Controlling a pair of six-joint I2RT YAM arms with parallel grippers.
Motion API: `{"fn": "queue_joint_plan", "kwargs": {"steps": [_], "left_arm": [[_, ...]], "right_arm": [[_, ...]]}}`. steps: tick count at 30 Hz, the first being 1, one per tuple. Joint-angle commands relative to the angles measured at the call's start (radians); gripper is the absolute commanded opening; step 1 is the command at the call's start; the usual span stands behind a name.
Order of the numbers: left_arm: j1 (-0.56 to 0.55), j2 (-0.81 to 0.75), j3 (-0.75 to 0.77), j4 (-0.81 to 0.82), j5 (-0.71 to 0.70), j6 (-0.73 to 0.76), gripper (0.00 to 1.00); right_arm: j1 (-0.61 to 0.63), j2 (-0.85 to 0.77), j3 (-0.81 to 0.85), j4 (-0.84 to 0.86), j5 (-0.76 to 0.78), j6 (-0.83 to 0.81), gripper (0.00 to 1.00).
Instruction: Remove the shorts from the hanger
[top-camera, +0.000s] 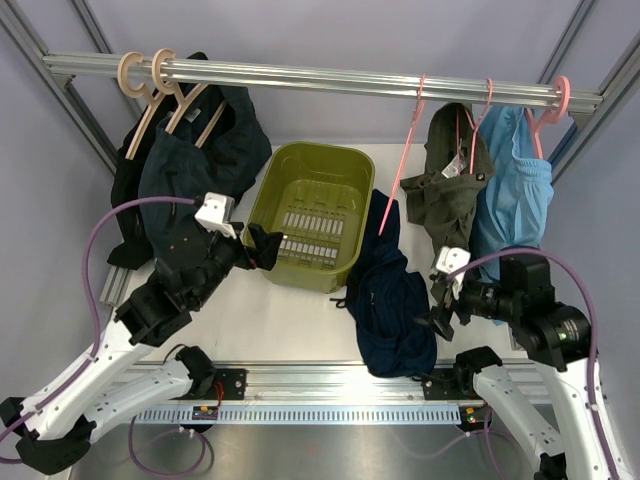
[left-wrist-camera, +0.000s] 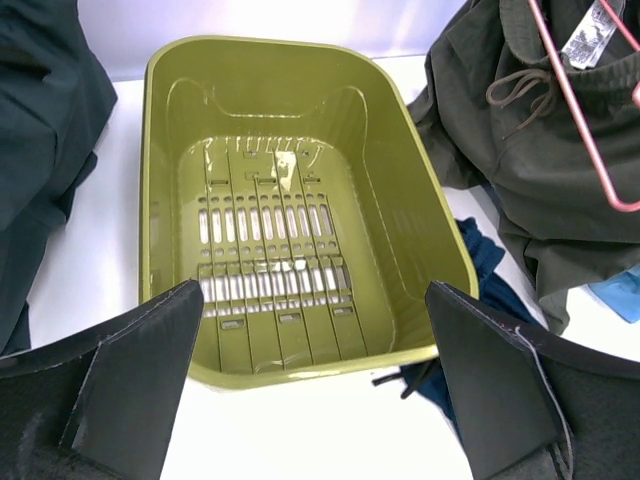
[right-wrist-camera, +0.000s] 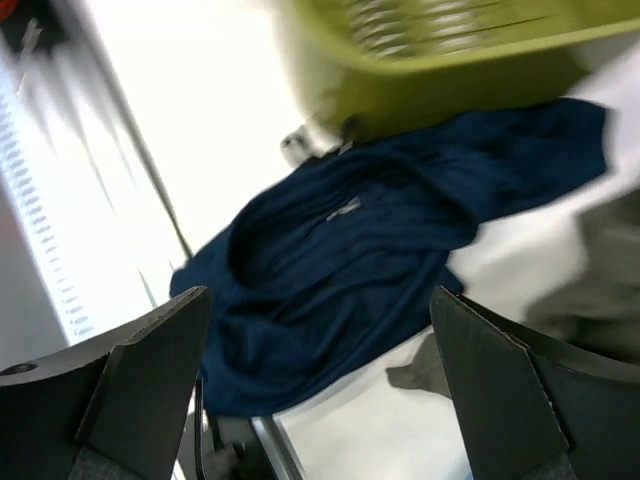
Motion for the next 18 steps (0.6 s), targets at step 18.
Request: {"fn": "queue_joint_plan", "kwargs": {"steps": [18], "left_arm": [[0.001,-0.134,-0.113,-0.024,-0.019,-0.097,0.99]], "right_arm": [[0.203,0.481,-0.302,0.753,0.647,0.305,0.99]]}}
